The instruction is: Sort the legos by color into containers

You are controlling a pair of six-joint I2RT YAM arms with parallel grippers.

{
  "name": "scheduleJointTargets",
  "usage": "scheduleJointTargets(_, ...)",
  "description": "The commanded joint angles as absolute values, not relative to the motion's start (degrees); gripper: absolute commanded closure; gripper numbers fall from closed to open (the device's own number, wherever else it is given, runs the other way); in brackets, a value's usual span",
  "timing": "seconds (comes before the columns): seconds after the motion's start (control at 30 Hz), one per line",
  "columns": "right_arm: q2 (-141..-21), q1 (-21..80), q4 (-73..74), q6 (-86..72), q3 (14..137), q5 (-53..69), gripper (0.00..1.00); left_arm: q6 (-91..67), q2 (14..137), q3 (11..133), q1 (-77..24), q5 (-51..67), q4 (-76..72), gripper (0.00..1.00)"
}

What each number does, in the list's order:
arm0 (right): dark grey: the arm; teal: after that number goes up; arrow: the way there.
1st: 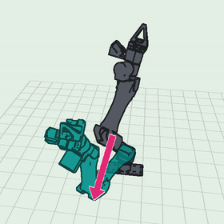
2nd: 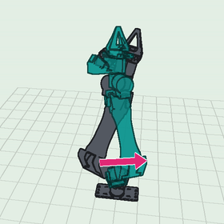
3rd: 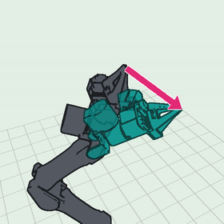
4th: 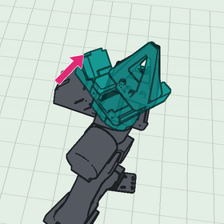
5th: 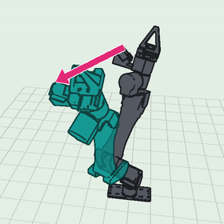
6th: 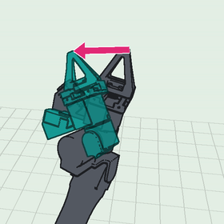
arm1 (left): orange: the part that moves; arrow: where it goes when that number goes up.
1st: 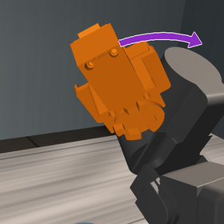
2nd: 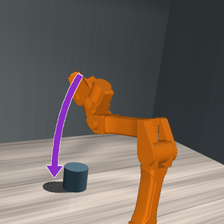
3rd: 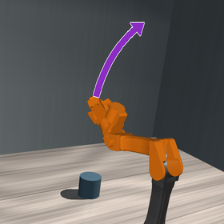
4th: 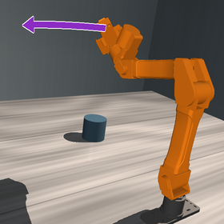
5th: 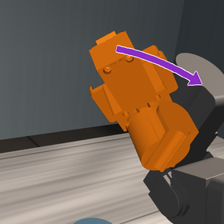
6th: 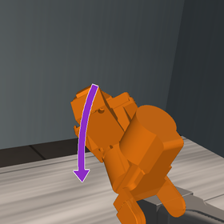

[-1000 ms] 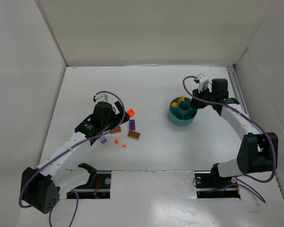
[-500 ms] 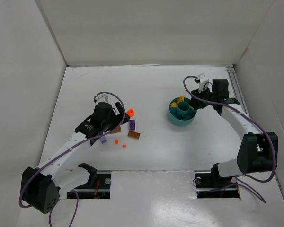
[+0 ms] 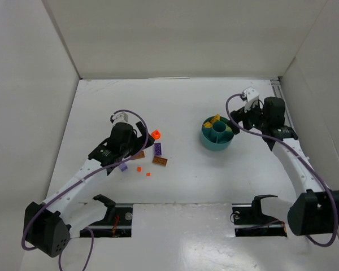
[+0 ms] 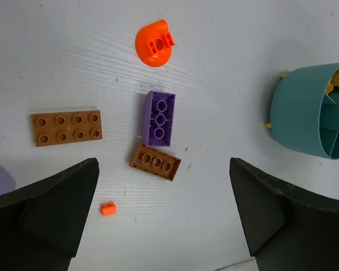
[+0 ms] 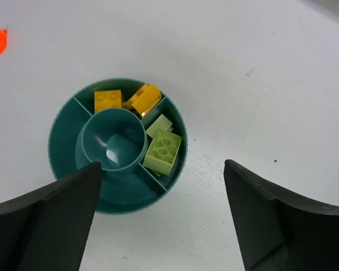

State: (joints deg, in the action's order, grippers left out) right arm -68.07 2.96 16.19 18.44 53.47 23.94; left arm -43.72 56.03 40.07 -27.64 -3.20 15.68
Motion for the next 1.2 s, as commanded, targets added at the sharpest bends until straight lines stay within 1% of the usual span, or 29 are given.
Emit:
scheduleJointTargets(0.0, -61.1, 2.5, 14.6, 19.2, 51.3, 23.7, 0.06, -44.9, 56.6, 39.4, -27.4, -6.3, 16.4, 0.0)
scheduleJointTargets(0.03, -59.7, 2.5, 15.2, 19.2, 50.7, 23.0, 0.01, -44.9, 57.1, 39.4, -27.4, -6.9, 16.4, 0.0)
scheduleJointTargets(0.13, -54.9, 2.5, 17.7, 20.2, 49.0, 21.1, 0.01, -43.4, 59.8, 38.6, -27.4, -7.5, 12.8, 0.01)
scheduleJointTargets(0.23, -52.0, 2.5, 23.1, 22.4, 48.3, 18.2, 0.01, -39.7, 63.5, 38.6, -30.5, -7.5, 9.0, 0.03)
scheduleJointTargets(0.37, -48.4, 2.5, 27.6, 22.4, 47.7, 17.5, 0.01, -38.3, 69.5, 40.8, -34.3, -8.0, 5.9, 0.06)
scheduleJointTargets(0.4, -47.8, 2.5, 29.3, 22.4, 47.7, 17.0, 0.01, -38.3, 70.8, 41.5, -35.6, -8.5, 5.4, 0.1)
scheduleJointTargets(0.5, -46.4, 2.5, 32.3, 22.4, 48.9, 14.5, 0.01, -39.5, 77.0, 44.3, -38.7, -12.1, 5.4, 0.11)
scheduleJointTargets(0.53, -45.6, 2.5, 33.0, 22.4, 48.9, 14.5, 0.01, -39.5, 78.5, 45.1, -39.3, -12.7, 5.4, 0.16)
scheduleJointTargets(0.57, -44.9, 2.5, 33.7, 22.4, 48.9, 14.0, 0.01, -40.0, 81.8, 47.0, -39.9, -13.7, 5.4, 0.18)
scheduleJointTargets(0.63, -44.9, 2.5, 34.2, 22.4, 48.9, 13.5, 0.01, -40.6, 84.9, 49.2, -40.8, -17.5, 8.1, 0.2)
scheduleJointTargets(0.7, -44.3, 2.5, 34.2, 21.9, 48.3, 12.7, 0.01, -41.1, 88.9, 52.1, -42.4, -20.7, 10.9, 0.2)
scheduleJointTargets(0.73, -44.3, 2.5, 34.2, 21.9, 48.3, 12.0, 0.01, -41.7, 90.0, 52.9, -43.3, -22.9, 11.4, 0.22)
scheduleJointTargets(0.77, -43.8, 2.5, 34.2, 21.9, 48.3, 12.0, 0.01, -41.7, 91.1, 53.4, -43.3, -23.5, 11.4, 0.22)
scheduleJointTargets(0.93, -43.8, 2.5, 34.2, 21.4, 47.8, 11.3, 0.01, -42.2, 96.5, 55.9, -43.9, -25.1, 12.3, 0.28)
scheduleJointTargets(1.07, -43.8, 2.5, 34.2, 21.4, 47.8, 10.0, 0.01, -42.7, 98.0, 56.5, -43.9, -25.9, 12.9, 0.45)
scheduleJointTargets(1.1, -43.8, 2.5, 34.2, 21.4, 47.8, 10.0, 0.01, -42.7, 98.0, 56.5, -43.9, -25.9, 12.9, 0.57)
scheduleJointTargets(1.17, -43.8, 2.5, 33.7, 21.4, 47.8, 10.0, 0.01, -43.2, 98.0, 56.5, -43.9, -25.9, 12.9, 0.7)
